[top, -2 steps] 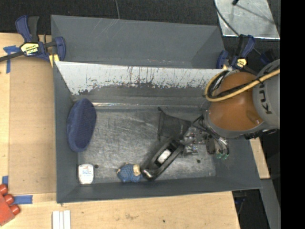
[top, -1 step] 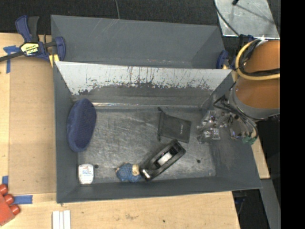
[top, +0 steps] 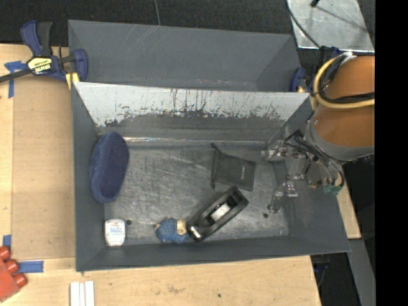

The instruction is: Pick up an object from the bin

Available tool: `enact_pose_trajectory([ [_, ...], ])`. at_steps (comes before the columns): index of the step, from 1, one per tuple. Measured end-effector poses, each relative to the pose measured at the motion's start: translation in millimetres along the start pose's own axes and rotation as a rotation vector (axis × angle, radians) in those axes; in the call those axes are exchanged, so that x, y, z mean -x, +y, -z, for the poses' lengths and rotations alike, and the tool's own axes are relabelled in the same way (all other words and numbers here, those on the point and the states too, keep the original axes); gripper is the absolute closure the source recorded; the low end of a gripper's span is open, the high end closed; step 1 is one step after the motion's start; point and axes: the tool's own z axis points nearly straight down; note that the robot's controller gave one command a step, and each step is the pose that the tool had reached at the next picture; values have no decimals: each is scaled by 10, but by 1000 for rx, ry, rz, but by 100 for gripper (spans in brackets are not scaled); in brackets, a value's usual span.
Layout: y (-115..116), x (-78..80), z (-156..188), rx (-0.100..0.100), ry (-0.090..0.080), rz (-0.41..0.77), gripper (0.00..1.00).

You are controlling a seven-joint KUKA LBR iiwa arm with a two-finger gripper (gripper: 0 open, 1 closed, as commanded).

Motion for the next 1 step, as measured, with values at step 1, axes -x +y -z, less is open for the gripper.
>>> enact_pose_trajectory([
  [1, 327, -99, -1278, 0, -4, 106, 0],
])
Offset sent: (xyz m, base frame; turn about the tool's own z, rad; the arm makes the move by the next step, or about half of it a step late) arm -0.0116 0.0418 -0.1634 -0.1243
